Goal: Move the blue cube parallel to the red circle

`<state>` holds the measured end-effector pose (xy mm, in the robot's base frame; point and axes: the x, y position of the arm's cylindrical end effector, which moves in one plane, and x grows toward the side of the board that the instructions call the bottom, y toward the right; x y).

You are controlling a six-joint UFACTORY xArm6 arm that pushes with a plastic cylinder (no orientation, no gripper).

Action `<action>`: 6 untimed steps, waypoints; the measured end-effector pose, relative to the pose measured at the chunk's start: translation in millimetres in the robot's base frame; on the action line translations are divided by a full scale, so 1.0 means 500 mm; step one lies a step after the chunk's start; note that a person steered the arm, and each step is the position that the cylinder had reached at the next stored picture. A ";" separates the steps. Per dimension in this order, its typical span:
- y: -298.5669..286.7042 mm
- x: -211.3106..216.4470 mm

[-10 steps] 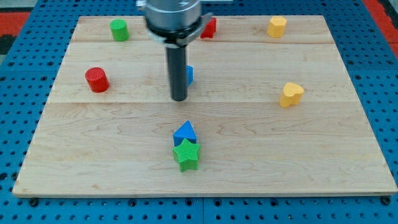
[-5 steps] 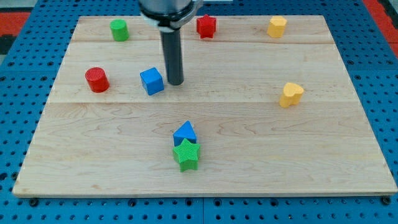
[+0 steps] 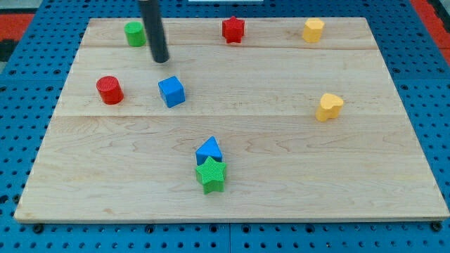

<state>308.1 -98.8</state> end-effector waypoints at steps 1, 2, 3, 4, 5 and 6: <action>0.071 0.065; 0.029 0.164; -0.022 0.247; -0.113 0.327; -0.166 0.351; -0.204 0.307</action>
<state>461.5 -200.9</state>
